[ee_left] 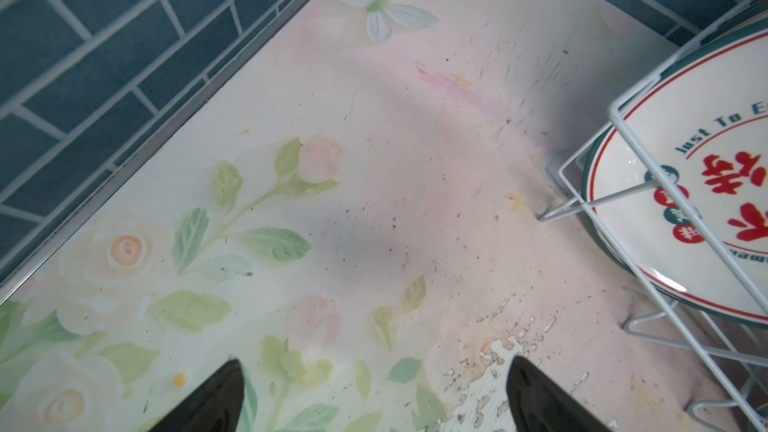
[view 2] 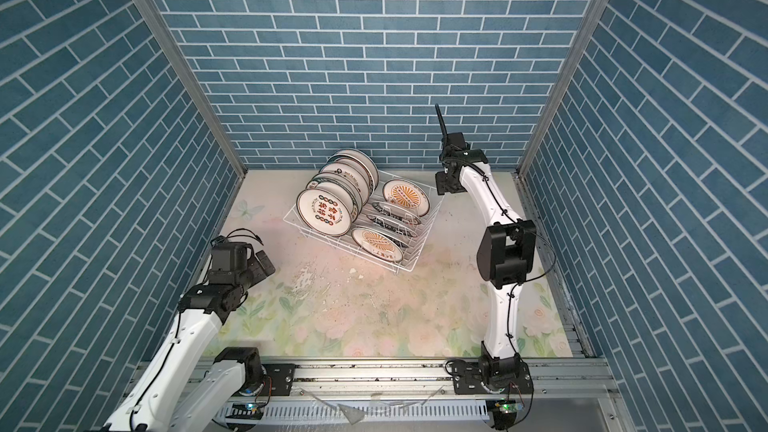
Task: Unload the plates from the dish rack
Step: 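Lower the open right gripper into the rack between the upright plates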
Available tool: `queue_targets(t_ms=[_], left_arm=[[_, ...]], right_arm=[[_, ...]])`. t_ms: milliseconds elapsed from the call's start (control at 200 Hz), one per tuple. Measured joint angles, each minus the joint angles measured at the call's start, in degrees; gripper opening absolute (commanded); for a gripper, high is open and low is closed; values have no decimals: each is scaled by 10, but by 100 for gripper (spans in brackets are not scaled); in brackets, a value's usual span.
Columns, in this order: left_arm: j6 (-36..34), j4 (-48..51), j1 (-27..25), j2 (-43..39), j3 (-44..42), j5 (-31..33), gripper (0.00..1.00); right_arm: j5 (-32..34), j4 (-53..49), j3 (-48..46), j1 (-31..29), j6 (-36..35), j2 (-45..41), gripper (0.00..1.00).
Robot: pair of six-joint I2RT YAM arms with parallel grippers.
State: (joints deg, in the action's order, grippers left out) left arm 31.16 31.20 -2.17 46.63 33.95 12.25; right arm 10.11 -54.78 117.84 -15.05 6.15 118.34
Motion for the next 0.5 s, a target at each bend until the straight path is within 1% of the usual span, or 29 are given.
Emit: queue_targets(t_ms=[130, 235, 430, 500], left_arm=[[-12, 0, 0, 10, 1, -24, 99], [-16, -1, 0, 9, 2, -39, 99], [-20, -2, 0, -10, 2, -62, 99], [-21, -3, 0, -14, 2, -71, 99]], right_arm=[[21, 3, -39, 0, 0, -51, 70], [33, 15, -91, 0, 0, -108, 69], [31, 37, -193, -8, 0, -216, 69], [29, 46, -223, -22, 0, -249, 69]])
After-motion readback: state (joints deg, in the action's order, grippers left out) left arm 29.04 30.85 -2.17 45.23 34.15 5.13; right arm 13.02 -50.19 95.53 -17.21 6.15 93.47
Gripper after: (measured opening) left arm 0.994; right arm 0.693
